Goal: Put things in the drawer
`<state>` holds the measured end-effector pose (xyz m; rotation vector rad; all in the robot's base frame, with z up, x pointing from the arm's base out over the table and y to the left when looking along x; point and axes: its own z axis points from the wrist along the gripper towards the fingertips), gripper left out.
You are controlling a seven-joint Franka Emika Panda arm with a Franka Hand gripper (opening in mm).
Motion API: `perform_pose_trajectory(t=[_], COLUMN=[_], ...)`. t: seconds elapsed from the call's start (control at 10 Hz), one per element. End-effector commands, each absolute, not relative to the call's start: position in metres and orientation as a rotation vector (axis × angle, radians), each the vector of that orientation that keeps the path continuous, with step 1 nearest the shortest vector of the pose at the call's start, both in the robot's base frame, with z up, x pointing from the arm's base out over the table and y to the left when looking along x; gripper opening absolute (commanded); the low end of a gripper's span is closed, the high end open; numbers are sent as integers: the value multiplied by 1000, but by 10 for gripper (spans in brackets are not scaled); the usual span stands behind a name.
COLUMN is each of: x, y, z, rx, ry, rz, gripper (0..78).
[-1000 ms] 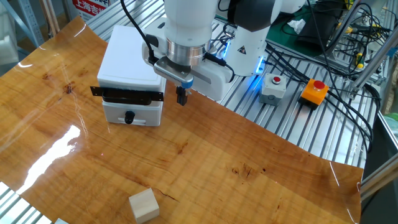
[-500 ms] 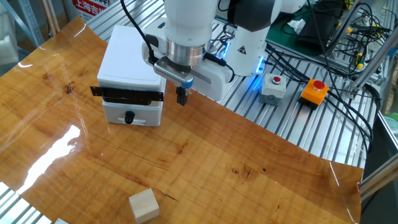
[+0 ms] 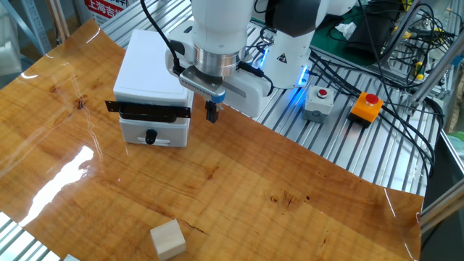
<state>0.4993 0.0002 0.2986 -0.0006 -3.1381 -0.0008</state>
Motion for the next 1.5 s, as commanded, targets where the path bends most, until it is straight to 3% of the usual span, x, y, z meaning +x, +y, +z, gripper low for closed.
perform_pose_trajectory(t=[0.1,0.9,1.5], x=[499,502,522], y=[0,-6,-30], z=[299,297,296], rx=[-277,-295,-382], ry=[-3076,-3090,-3090], rz=[-1,22,27], gripper=[0,0,0])
